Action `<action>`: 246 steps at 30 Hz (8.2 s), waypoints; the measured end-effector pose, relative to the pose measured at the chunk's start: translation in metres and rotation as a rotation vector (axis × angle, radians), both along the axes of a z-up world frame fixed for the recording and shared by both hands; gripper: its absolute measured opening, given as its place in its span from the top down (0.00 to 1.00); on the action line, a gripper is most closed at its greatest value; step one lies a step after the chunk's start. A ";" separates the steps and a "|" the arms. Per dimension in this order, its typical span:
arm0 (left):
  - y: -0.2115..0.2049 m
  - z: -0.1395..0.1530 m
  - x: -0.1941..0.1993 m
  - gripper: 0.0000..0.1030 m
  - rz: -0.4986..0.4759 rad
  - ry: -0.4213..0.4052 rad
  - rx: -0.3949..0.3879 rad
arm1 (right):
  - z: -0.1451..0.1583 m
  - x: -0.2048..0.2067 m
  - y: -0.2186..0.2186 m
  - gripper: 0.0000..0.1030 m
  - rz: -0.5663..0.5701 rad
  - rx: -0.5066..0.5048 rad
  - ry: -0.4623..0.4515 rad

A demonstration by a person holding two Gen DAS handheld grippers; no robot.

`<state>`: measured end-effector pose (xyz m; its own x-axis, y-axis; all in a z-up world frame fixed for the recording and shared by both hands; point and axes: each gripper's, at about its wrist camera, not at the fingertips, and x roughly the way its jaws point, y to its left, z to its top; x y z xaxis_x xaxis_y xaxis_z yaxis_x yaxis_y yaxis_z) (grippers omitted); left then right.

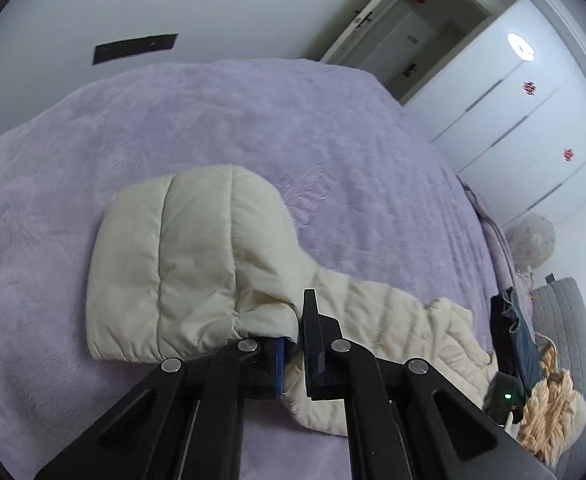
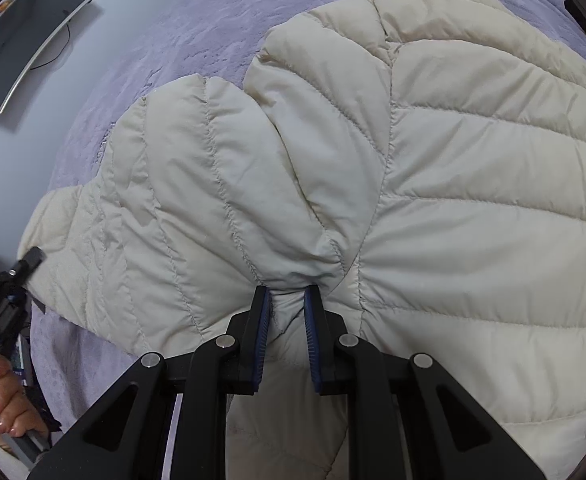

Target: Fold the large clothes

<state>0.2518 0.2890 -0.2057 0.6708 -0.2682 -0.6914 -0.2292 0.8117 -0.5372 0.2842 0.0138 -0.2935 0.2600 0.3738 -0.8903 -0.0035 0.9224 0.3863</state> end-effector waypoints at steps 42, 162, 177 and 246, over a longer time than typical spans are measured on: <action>-0.394 -0.035 -0.049 0.91 -0.835 0.075 0.668 | 0.036 -0.135 -0.294 0.79 -0.408 0.083 -0.015; -0.161 -0.042 0.076 0.01 -0.352 0.193 0.551 | 0.009 -0.082 -0.067 0.90 -0.240 0.427 0.026; -0.199 -0.045 0.048 0.01 -0.433 0.171 0.626 | 0.037 -0.095 -0.262 0.90 -0.434 -0.092 -0.071; -0.483 0.027 -0.109 0.01 -0.792 0.284 0.517 | 0.067 -0.295 -0.517 0.00 -0.839 0.205 -0.035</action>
